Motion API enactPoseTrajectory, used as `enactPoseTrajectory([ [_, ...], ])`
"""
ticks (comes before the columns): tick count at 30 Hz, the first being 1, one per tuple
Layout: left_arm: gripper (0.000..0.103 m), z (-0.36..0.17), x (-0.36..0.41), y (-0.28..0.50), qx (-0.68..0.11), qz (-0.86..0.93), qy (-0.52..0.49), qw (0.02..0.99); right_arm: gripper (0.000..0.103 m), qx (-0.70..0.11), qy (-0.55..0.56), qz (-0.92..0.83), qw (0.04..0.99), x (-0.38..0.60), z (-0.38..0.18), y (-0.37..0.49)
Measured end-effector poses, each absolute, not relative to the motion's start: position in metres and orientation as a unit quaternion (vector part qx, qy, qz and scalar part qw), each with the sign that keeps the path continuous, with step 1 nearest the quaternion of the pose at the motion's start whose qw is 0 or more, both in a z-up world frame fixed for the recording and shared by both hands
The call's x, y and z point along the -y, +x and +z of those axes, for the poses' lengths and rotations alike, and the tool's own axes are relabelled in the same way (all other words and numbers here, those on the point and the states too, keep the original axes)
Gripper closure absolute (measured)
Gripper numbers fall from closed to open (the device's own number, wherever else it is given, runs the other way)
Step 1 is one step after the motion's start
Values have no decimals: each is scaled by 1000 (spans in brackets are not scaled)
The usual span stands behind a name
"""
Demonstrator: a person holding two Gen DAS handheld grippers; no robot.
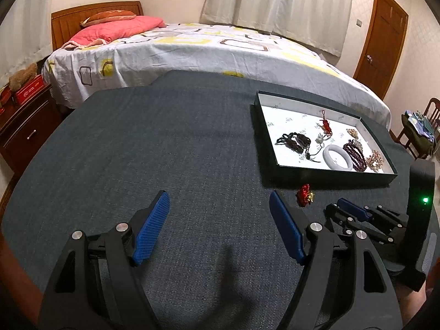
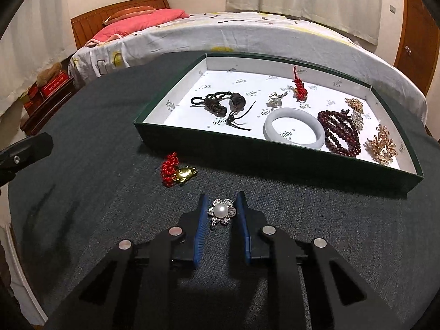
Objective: Organize jewelry
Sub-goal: 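Grasp the pearl flower brooch with the right gripper, then grasp the red tassel with gold ingot with the left gripper while the right holds the brooch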
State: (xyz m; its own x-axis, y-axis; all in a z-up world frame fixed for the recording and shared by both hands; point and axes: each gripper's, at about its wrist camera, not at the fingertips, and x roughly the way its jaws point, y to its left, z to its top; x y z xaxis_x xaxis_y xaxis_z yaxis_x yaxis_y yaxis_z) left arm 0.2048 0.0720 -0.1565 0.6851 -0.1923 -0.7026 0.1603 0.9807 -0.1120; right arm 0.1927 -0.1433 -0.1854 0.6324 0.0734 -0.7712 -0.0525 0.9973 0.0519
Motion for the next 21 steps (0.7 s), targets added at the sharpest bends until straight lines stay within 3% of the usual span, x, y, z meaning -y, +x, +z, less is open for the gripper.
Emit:
enactPoseTrajectory([
  [21,30,-175,36,213,-390,-151,32,908,81,-397,68,2,915,251,-169,165],
])
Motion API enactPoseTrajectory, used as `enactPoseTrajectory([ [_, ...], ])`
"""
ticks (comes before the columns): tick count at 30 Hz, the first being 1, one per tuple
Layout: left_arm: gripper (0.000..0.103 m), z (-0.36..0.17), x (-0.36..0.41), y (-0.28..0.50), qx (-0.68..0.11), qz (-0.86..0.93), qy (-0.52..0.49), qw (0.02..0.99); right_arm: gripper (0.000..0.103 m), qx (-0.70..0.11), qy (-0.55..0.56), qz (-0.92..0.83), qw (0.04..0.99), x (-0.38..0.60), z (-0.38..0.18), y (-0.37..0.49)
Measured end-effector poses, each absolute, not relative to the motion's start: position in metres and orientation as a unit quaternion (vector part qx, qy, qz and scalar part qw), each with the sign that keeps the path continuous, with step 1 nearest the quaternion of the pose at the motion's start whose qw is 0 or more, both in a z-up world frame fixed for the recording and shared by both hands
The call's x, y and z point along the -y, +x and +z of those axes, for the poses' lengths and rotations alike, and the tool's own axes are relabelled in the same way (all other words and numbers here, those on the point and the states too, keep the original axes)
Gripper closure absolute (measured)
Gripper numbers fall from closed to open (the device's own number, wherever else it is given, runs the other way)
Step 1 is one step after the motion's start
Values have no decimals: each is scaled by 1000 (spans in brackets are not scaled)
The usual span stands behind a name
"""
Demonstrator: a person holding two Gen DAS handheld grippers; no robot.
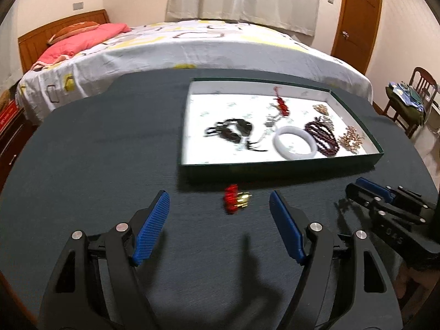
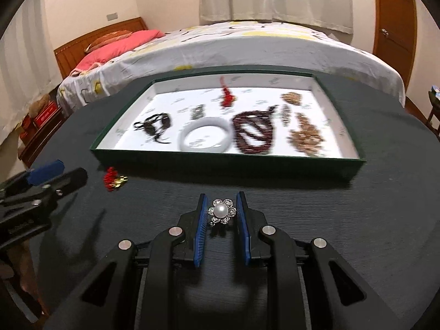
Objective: Organize jewelry
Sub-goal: 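Grasp the red tassel with gold ingot with the left gripper while the right holds the brooch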
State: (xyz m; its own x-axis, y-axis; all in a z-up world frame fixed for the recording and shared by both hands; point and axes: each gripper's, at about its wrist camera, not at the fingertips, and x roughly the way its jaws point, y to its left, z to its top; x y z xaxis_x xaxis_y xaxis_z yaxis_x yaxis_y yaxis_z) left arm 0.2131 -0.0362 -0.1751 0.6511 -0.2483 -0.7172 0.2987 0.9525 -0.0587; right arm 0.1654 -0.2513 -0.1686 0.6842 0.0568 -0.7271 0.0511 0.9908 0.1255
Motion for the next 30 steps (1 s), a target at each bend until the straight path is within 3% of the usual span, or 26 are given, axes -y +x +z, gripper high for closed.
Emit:
enactPoseTrajectory([
  [7,55,-193,64,229,-416,-152,24,896,81,-387,96,-2,917,282,-167,159],
  [11,62,-194,66,231,-410,-141,11,901,81,-384,109,2,917,291,-168,158],
  [18,65,-198,60,232,-414,-128,10,901,81,-387,118,5,914,294,-173,159],
  [23,86,-202,59,234,-413,-134,19,901,81,-392,115,6,913,292,-177,161],
  [30,96,-203,56,234,-408,-135,17,903,81,-395,115,6,911,292,-180,161],
])
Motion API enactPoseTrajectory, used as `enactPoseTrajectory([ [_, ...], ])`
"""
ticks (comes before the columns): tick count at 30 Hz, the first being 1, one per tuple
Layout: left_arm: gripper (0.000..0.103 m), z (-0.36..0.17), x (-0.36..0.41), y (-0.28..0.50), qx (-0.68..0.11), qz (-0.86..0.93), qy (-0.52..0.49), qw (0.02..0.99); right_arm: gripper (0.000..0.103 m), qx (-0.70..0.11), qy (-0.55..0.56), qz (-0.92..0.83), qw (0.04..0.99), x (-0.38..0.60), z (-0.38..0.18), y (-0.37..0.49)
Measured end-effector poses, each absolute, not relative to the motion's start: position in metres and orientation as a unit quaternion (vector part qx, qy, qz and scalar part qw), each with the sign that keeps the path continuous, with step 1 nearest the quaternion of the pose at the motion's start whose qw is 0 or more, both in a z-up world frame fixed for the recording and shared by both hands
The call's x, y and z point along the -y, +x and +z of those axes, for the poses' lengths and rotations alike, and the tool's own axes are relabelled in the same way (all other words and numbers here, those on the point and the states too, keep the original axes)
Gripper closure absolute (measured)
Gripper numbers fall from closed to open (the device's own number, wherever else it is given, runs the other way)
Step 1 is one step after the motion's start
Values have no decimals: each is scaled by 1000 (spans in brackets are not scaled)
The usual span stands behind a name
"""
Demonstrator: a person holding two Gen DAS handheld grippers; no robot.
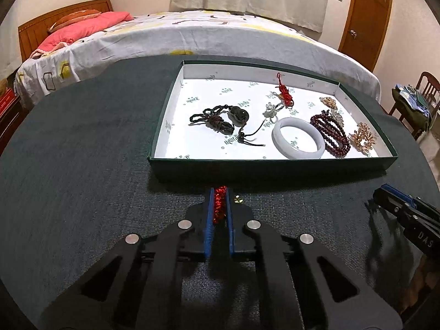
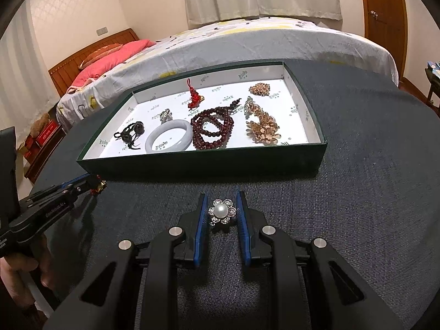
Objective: Organize jewelry
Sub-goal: 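Grasp the red tassel with gold ingot with the left gripper while the right holds the brooch, then carry the pearl brooch and red tassel into the box and open both grippers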
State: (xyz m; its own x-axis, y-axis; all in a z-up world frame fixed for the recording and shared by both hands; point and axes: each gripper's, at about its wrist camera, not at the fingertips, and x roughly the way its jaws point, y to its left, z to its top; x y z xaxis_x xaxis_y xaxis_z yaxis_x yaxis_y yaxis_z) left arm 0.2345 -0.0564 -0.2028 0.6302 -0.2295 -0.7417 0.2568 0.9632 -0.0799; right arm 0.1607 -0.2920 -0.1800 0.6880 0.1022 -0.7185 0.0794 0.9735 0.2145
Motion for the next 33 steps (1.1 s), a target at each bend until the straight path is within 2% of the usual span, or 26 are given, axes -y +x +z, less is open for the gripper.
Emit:
enactPoseTrajectory([
  [18,99,-178,65,217,-362,-143,46,920,81,-386,113,5,916,292,-175,159],
  [33,99,-131,64,190,-306,-153,37,939,81,-343,103,12,933,284,-134,149],
])
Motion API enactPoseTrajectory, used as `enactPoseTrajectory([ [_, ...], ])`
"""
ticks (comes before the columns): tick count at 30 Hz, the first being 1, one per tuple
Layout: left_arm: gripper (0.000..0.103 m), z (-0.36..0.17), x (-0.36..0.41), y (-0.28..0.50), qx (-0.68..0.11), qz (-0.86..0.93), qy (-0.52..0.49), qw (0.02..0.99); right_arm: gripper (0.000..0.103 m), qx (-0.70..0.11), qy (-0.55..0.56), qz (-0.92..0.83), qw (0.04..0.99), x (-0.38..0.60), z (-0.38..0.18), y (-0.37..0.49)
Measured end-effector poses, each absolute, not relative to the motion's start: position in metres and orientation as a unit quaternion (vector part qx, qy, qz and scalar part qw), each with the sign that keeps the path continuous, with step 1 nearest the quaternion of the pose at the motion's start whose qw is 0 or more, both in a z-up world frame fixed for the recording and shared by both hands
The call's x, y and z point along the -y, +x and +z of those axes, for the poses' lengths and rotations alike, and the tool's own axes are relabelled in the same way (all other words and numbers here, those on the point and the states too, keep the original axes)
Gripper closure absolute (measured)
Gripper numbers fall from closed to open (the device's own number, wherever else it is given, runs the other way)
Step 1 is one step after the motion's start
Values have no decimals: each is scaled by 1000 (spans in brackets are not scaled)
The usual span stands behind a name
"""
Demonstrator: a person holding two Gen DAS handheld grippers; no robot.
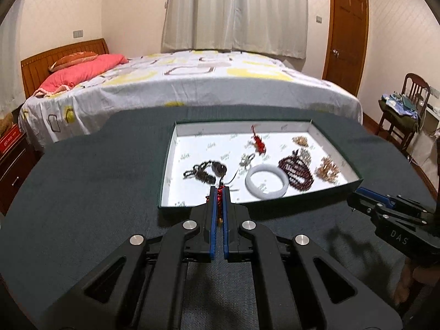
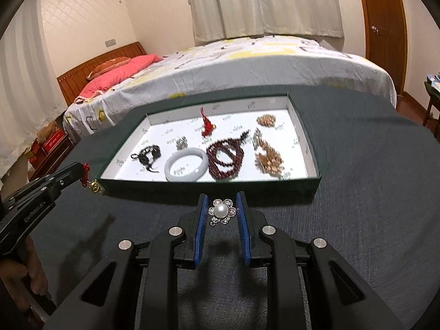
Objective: Organize jewelry
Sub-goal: 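Carry the pearl brooch and red tassel into the box and open both grippers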
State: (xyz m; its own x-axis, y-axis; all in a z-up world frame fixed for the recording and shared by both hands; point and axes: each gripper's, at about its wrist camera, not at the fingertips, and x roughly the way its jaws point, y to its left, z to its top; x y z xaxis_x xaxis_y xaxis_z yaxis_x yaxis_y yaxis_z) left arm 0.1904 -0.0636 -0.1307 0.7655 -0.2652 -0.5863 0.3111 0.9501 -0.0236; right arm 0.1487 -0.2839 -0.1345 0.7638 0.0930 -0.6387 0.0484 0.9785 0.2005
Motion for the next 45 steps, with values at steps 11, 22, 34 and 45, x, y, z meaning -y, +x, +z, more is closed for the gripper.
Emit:
enactPoseTrajectory([
  [11,99,-87,67,187,-256,-167,23,952,81,-283,87,28,955,275,-77,148],
  [22,99,-61,86,223,-216,-174,17,961,81,-236,76,31,968,275,-42,184],
  [34,99,-90,115,307,-251,-157,15,955,81,-221,81,5,972,285,-60,257],
  [45,99,-155,130,378,-345,-114,29,931,81,-303,76,-25,949,295,-125,321],
])
